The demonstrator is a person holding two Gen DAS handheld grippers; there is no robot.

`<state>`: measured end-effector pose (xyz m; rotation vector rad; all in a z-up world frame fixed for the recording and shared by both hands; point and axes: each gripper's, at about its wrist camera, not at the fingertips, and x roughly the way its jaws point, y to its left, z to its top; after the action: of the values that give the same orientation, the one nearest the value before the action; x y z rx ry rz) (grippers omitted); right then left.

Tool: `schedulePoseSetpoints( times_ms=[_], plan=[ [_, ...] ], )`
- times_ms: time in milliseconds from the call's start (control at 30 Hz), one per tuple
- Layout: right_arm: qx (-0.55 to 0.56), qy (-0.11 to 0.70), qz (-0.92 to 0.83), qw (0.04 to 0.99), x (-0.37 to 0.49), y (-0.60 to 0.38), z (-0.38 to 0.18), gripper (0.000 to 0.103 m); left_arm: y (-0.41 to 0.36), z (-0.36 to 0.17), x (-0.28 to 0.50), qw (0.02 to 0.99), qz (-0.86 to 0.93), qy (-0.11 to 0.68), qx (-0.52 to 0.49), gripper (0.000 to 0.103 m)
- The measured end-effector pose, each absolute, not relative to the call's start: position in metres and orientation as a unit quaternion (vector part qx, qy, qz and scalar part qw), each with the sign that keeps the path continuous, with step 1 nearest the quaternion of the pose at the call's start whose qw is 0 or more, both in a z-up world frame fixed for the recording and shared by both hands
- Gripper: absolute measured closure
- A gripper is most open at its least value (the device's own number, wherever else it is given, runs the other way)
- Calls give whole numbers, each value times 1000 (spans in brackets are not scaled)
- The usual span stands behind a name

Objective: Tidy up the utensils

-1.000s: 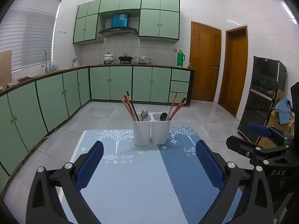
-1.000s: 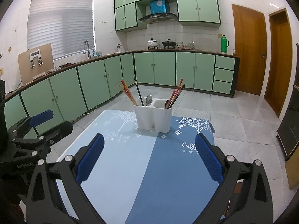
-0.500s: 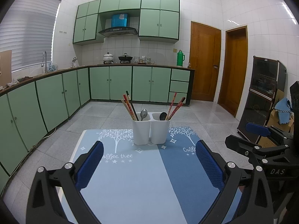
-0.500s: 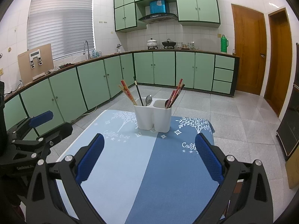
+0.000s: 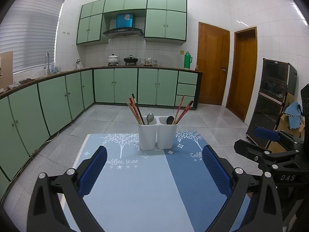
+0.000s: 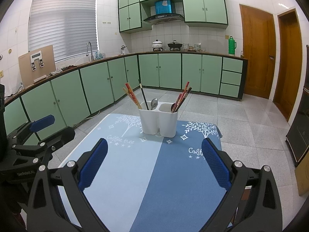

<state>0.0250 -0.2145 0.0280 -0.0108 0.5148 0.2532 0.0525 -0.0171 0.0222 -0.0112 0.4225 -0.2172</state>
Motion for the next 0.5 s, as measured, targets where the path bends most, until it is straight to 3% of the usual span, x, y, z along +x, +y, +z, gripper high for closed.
schedulePoseSetpoints(
  times_ms=[500],
  plan=[
    [-4,254,123,959,27,-215,29,8,-14,23,53,972,-107,210,-5,6]
  ],
)
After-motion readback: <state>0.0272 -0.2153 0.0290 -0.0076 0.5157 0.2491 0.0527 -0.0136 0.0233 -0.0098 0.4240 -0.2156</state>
